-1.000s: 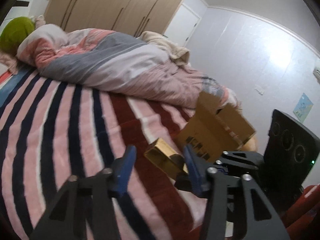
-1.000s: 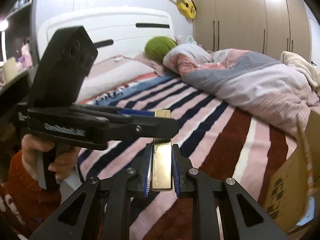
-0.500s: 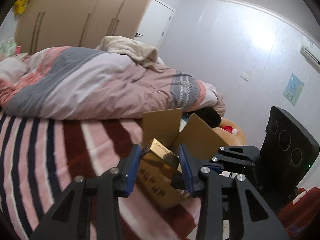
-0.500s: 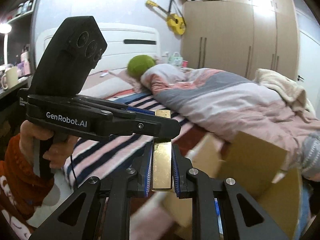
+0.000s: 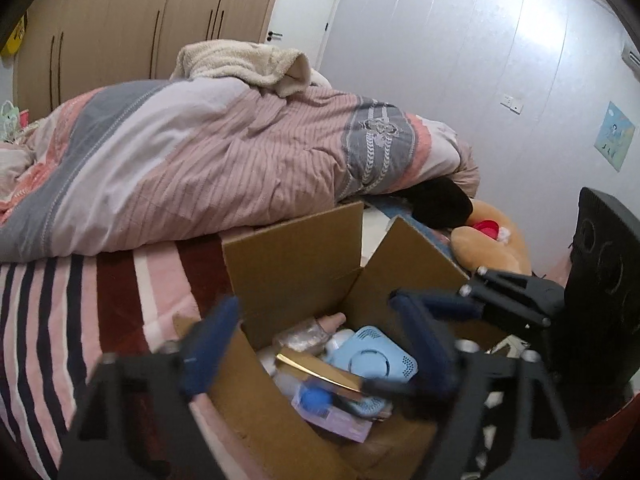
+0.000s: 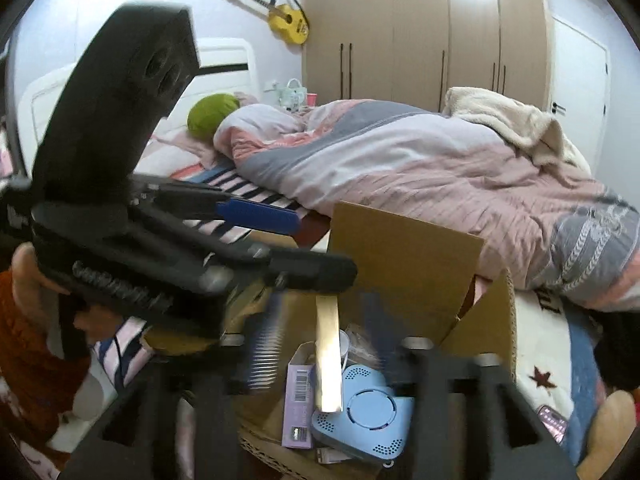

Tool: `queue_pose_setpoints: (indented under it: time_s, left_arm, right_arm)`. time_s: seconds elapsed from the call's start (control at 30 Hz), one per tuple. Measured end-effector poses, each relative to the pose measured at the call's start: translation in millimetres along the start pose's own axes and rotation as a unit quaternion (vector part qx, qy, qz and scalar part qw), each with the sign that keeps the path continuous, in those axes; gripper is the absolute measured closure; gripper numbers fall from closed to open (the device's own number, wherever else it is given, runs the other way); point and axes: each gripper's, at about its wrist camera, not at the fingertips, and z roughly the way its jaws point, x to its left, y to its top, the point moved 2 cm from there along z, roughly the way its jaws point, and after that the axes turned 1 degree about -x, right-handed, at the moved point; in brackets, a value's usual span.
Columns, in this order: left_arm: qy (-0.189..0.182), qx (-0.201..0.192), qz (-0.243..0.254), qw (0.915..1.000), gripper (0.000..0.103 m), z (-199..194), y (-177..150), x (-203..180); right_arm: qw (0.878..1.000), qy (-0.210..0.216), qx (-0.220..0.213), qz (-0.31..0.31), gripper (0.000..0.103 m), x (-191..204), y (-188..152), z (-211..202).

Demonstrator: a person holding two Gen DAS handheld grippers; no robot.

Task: Organize rigid objects

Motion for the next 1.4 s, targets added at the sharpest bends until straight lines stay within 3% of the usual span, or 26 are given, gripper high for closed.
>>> queue_pose_setpoints:
  time_s: [0.1,0.27,0.5,0.57,0.7,0.87,1.0,1.4]
  left_arm:
    - [0.014,-0.003,0.003,0.9999,0.013,-5.9,-2.0,-1.4]
    - [0.046,-0.031,-0.014,0.9984,0.002,-31.5,-6.4,3.9]
    - [0.145,-0.082,-0.049,0.9848,0.001,-90.5,-25.5,17.3]
    - [0.182,-0.102,-0.064,0.9760,0.001,-108.8,-33.7,25.0]
    - [0.211,-0.131,-0.096,0.9639,0.001,-137.5,-52.1,42.6]
    - [0.223,-0.120,-0.111,0.9610,0.001,-150.2,-67.9,56.2]
    - [0.244,-0.118,-0.106,0.9567,0.001,-155.3,-76.7,60.0]
    - [0.255,-0.111,-0.111,0.9541,0.001,-151.4,-82.8,66.2]
  right_arm:
    - [1.000,0.003,-0.006,0.004,0.045,-4.2,-2.7,-6.2]
    - [1.000,0.002,-0.006,0.009,0.024,-5.3,-5.0,-11.7]
    - [0.999,-0.009,-0.034,0.000,0.002,7.3,3.2,-31.8]
    - [0.999,-0.002,-0.050,-0.005,0.001,14.9,6.0,-39.3]
    - [0.998,0.026,-0.064,-0.012,0.000,29.4,12.1,-46.9]
    - [0.995,0.048,-0.082,-0.015,0.000,43.8,16.5,-51.8]
    - [0.995,0.047,-0.086,-0.019,0.000,52.6,17.5,-52.5]
    - [0.996,0.043,-0.074,-0.021,0.000,54.6,15.2,-41.8]
